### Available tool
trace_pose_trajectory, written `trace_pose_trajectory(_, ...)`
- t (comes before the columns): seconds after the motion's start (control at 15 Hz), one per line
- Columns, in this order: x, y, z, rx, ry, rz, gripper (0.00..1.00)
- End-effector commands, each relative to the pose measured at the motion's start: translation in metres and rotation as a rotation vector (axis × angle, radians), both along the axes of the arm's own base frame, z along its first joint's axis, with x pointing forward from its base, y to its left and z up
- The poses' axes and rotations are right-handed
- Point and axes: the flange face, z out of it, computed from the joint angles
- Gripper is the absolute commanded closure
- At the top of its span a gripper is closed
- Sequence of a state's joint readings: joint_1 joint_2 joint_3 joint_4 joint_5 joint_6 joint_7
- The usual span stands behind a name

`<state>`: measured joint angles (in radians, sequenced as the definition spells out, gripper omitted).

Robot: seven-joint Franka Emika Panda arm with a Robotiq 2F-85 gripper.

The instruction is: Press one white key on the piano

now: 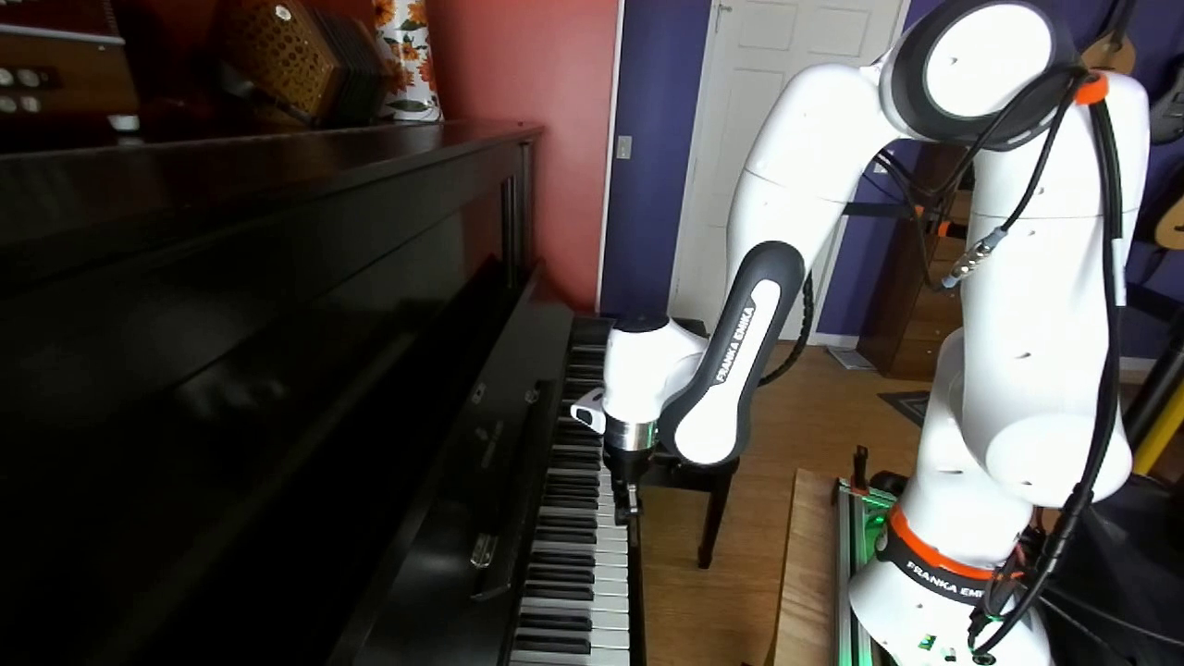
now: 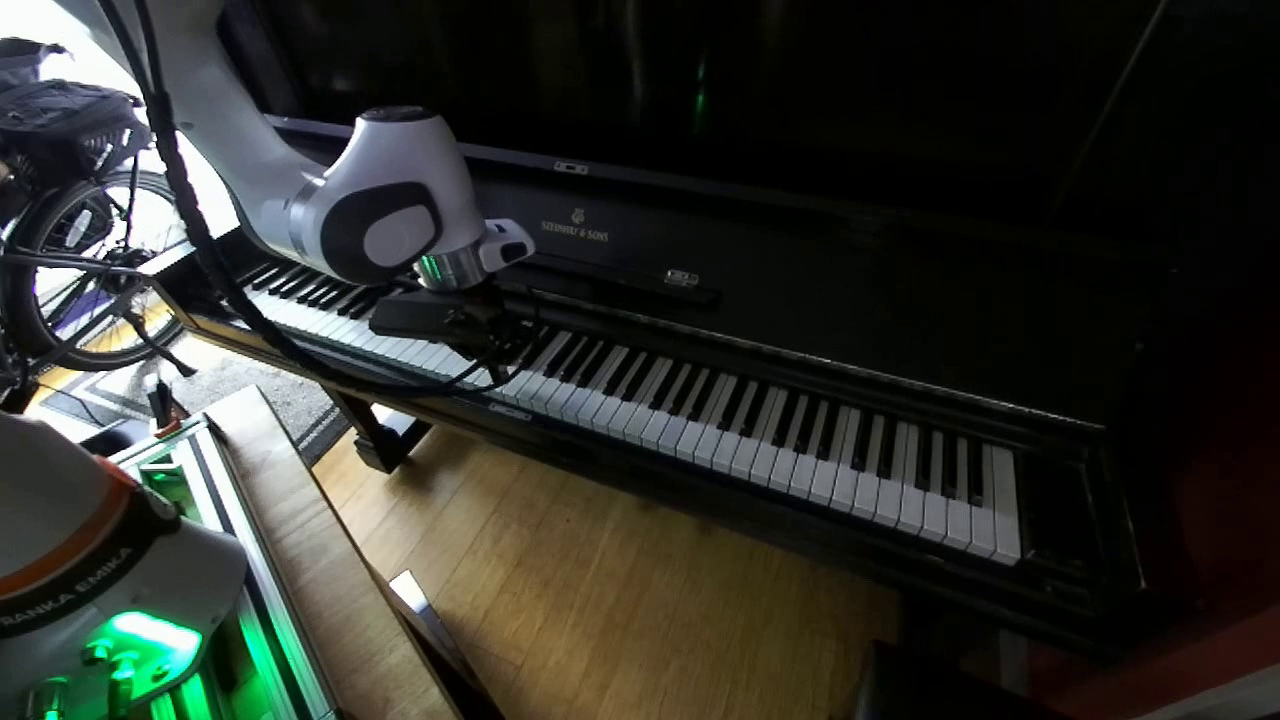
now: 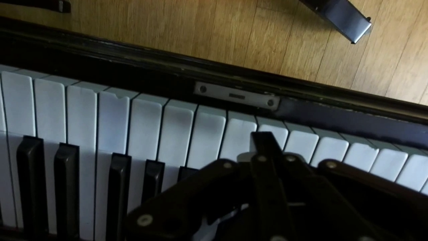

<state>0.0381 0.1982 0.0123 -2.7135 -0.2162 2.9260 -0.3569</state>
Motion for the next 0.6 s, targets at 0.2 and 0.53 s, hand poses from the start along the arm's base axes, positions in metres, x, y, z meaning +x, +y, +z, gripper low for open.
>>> trace_pose_trajectory(0.2,0.0104,-0.0073,-0.0106,-0.017,-0.015,-0.008,1.00)
trace_pose_trajectory(0.53,0.0125,-0.0052,-0.0165,-0.023,-0.007,-0.001,1.00)
